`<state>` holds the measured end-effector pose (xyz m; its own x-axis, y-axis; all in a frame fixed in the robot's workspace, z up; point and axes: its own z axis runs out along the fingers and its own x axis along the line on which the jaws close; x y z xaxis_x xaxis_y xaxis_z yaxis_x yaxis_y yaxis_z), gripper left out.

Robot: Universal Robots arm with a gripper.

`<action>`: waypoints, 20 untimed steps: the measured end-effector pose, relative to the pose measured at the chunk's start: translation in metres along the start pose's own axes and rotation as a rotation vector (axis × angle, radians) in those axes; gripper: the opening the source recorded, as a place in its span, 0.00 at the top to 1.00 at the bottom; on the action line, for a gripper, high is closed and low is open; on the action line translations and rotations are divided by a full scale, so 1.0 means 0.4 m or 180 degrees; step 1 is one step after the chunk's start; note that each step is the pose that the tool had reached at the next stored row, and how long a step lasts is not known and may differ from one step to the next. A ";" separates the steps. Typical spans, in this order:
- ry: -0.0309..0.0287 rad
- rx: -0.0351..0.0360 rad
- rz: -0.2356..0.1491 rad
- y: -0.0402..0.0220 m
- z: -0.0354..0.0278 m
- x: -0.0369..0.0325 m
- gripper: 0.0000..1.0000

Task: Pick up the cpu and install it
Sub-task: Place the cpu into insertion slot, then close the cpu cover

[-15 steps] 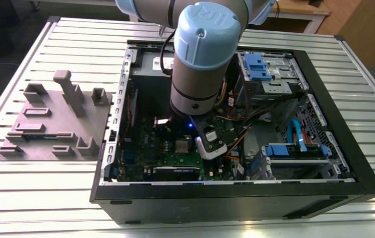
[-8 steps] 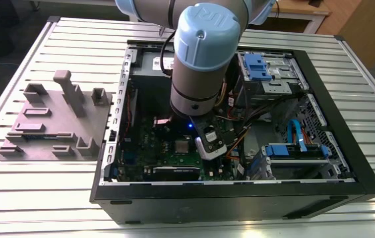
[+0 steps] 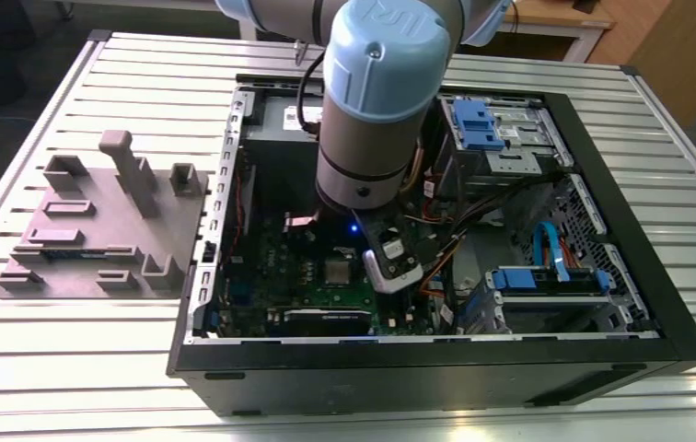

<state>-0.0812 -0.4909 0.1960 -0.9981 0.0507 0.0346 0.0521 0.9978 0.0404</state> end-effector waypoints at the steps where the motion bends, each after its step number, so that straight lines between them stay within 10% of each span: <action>1: 0.0000 0.0000 0.0000 0.000 -0.002 0.000 0.46; 13: 0.0001 0.0000 0.0000 0.000 -0.011 0.000 0.89; 20: 0.0002 -0.0014 0.0000 0.000 -0.011 0.000 0.90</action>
<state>-0.0812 -0.4909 0.2005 -0.9981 0.0505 0.0351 0.0521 0.9976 0.0448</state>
